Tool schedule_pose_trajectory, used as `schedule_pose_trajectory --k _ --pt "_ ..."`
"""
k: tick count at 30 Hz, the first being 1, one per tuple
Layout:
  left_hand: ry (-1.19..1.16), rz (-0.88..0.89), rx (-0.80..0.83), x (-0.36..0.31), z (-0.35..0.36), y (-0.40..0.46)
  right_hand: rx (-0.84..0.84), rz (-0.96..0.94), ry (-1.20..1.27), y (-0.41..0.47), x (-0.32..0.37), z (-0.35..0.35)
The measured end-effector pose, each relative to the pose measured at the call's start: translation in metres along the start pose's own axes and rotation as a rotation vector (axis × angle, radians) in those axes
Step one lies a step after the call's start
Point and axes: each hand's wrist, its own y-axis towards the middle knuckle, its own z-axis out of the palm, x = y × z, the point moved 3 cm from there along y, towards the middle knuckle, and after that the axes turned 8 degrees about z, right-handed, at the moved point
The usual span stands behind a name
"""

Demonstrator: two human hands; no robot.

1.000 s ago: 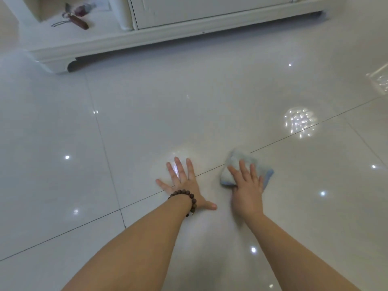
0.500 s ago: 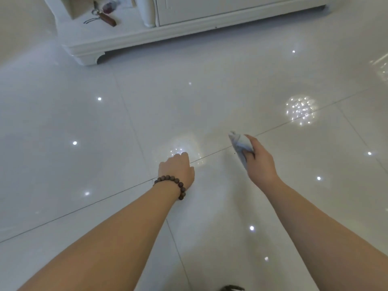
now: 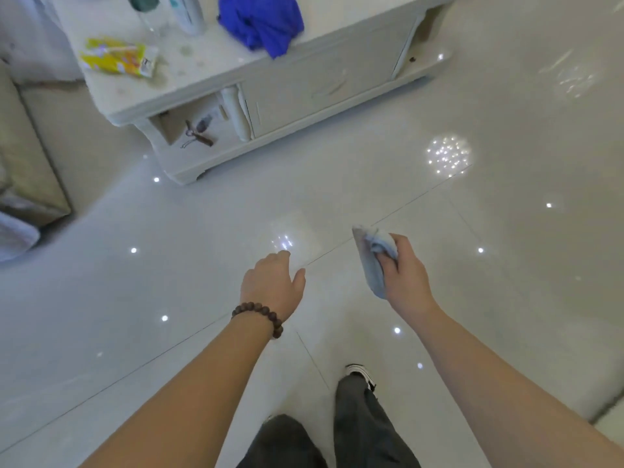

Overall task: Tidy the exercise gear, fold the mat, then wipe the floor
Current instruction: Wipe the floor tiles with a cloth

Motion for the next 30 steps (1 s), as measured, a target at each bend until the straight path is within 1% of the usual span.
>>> schedule_pose_trajectory --k 3,6,11,16,19,24,27,30 --pt "-0.043 0.041 -0.015 -0.037 -0.068 -0.039 -0.035 -0.007 0.049 -0.046 0.053 -0.052" --pt "-0.054 0.132 -0.034 -0.081 -0.124 -0.072 -0.105 -0.012 0.069 -0.089 0.093 -0.104" --pt "-0.061 0.322 -0.052 -0.158 -0.176 -0.100 -0.291 0.031 0.110 -0.143 0.116 -0.171" --pt "-0.058 0.498 -0.031 -0.245 -0.186 -0.090 -0.472 0.053 0.165 -0.157 0.116 -0.232" --pt "-0.072 0.609 -0.011 -0.307 -0.183 -0.077 -0.545 0.046 0.178 -0.152 0.112 -0.272" --pt "-0.177 0.723 0.023 -0.397 -0.181 -0.071 -0.665 0.093 0.240 -0.152 0.102 -0.329" --pt "-0.274 0.779 0.143 -0.446 -0.167 -0.070 -0.751 0.114 0.308 -0.157 0.091 -0.358" --pt "-0.414 0.832 0.342 -0.495 -0.146 -0.077 -0.862 0.160 0.339 -0.170 0.075 -0.380"
